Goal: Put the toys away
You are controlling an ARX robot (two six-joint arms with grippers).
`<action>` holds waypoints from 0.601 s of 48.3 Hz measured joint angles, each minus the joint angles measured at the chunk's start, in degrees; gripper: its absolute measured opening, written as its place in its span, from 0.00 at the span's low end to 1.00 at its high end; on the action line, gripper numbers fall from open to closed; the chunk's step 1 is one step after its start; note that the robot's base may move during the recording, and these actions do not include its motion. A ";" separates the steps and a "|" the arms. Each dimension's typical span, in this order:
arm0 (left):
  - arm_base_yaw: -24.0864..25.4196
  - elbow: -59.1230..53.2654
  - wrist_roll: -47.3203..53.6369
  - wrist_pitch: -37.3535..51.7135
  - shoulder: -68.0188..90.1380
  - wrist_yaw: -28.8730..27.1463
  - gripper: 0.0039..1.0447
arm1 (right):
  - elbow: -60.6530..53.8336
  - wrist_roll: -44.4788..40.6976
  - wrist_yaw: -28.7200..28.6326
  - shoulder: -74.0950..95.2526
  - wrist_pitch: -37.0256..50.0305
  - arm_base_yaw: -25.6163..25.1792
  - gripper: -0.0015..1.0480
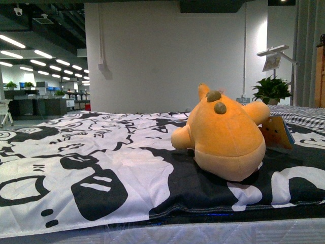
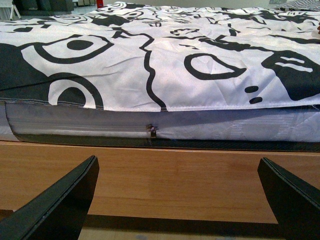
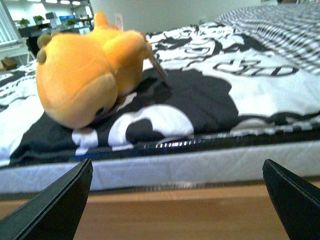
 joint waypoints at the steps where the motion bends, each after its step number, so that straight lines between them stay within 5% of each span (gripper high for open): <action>1: 0.00 0.00 0.00 0.00 0.00 0.00 0.95 | 1.20 0.09 0.24 2.27 1.64 0.02 1.00; 29: 0.00 0.00 0.00 0.00 0.00 0.00 0.95 | 35.36 -6.05 17.94 41.13 8.79 21.20 1.00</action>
